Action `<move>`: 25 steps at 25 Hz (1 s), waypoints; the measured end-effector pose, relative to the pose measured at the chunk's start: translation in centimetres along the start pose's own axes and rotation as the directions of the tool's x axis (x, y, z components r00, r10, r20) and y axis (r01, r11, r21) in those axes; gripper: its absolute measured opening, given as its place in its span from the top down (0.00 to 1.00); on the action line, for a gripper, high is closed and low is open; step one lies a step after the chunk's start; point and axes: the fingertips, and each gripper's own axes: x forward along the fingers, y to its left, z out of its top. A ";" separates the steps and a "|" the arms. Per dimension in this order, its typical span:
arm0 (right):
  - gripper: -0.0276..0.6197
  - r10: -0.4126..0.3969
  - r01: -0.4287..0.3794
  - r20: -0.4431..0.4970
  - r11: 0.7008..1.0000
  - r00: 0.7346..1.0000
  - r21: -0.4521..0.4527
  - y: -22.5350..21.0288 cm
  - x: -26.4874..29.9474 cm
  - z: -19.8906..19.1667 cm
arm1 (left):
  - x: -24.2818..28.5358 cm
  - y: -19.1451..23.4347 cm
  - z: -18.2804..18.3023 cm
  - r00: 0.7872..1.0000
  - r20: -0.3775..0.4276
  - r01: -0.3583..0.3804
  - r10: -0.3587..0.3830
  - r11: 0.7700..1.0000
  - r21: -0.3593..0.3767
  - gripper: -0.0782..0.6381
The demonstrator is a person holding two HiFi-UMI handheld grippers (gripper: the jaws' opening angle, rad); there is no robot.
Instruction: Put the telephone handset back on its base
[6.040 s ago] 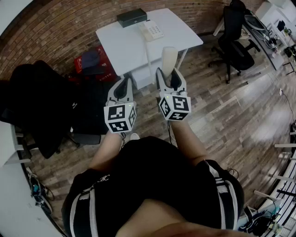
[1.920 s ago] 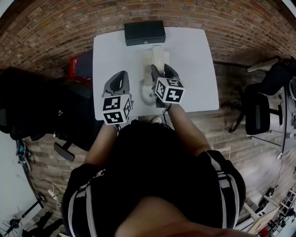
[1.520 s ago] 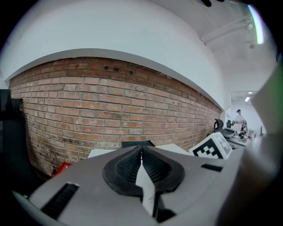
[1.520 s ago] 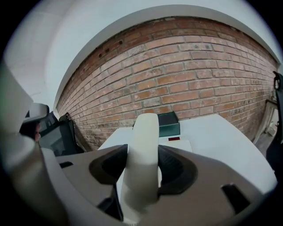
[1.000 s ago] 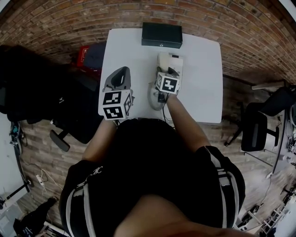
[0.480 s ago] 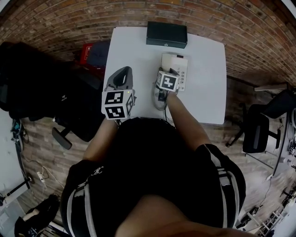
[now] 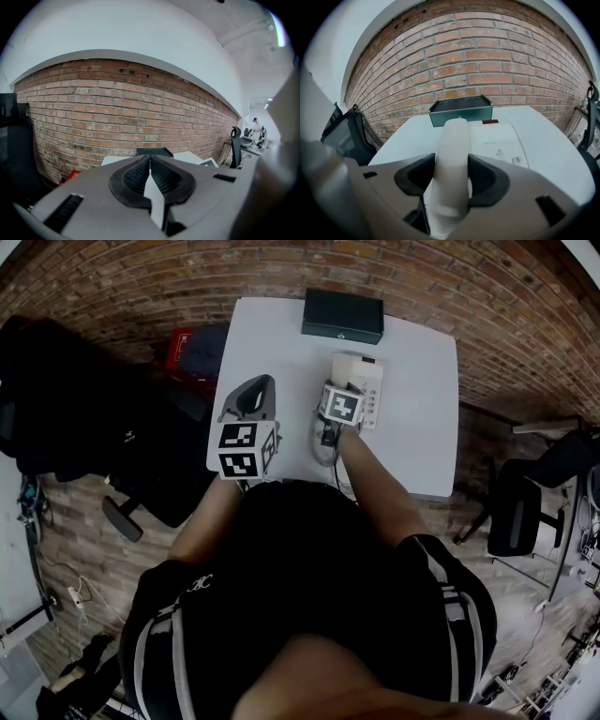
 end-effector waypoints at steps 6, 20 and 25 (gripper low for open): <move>0.56 0.093 -0.097 0.154 0.995 0.984 0.017 1.1 -2.3 2.5 | 0.1 -0.9 -0.1 0.999 0.008 0.032 -0.032 0.999 -0.002 0.88; 0.96 0.135 0.021 0.720 0.979 0.681 -0.203 2.1 -24.9 16.9 | 0.5 -3.0 3.0 0.988 0.085 0.125 -0.125 0.992 0.002 0.88; 0.96 0.094 0.038 0.792 0.989 0.603 -0.146 0.4 -29.7 17.6 | 0.2 -5.0 5.3 0.975 0.136 0.173 -0.176 0.984 0.037 0.88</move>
